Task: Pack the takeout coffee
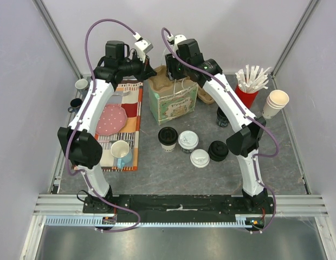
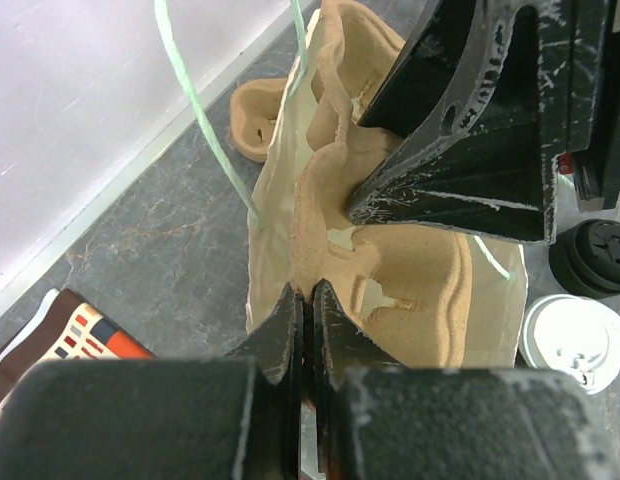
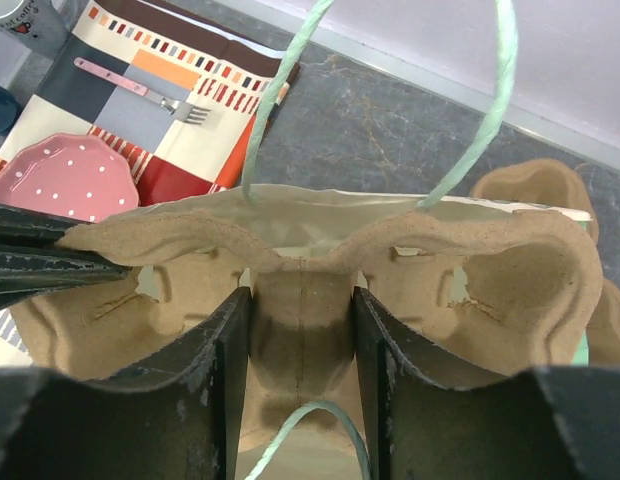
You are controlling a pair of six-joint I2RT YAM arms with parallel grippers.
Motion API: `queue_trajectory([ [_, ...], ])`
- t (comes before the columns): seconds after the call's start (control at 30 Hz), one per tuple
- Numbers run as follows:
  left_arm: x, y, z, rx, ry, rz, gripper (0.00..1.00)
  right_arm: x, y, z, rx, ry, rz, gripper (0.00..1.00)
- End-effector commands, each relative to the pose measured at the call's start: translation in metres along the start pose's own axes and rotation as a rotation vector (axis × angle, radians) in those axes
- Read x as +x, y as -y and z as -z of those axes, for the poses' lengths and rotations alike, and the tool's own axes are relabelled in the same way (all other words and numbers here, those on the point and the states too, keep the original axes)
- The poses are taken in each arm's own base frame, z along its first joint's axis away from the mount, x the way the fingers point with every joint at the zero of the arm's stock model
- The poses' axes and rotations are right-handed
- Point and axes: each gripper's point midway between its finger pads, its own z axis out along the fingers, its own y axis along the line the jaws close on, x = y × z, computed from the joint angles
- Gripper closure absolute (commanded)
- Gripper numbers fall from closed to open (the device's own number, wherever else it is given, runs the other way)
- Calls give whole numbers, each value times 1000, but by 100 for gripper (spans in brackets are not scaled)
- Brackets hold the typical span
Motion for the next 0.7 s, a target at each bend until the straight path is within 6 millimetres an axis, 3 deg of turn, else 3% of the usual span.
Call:
queue_trajectory([
  [0.0,-39,9,1,46,109,-65,98,-18,0,-2,5,54,-11,55],
  [0.2,-31,11,-1,61,85,-93,98,-16,-1,-4,-3,53,-17,72],
  [0.3,-36,9,0,52,94,-111,98,-20,-2,-2,-2,67,-22,80],
  [0.47,-52,8,8,33,116,-130,97,-53,-7,19,-24,172,-48,94],
  [0.6,-58,13,14,41,120,-127,50,-64,-4,32,-2,218,-71,100],
  [0.67,-60,16,17,47,125,-113,42,-59,0,32,2,208,-76,100],
])
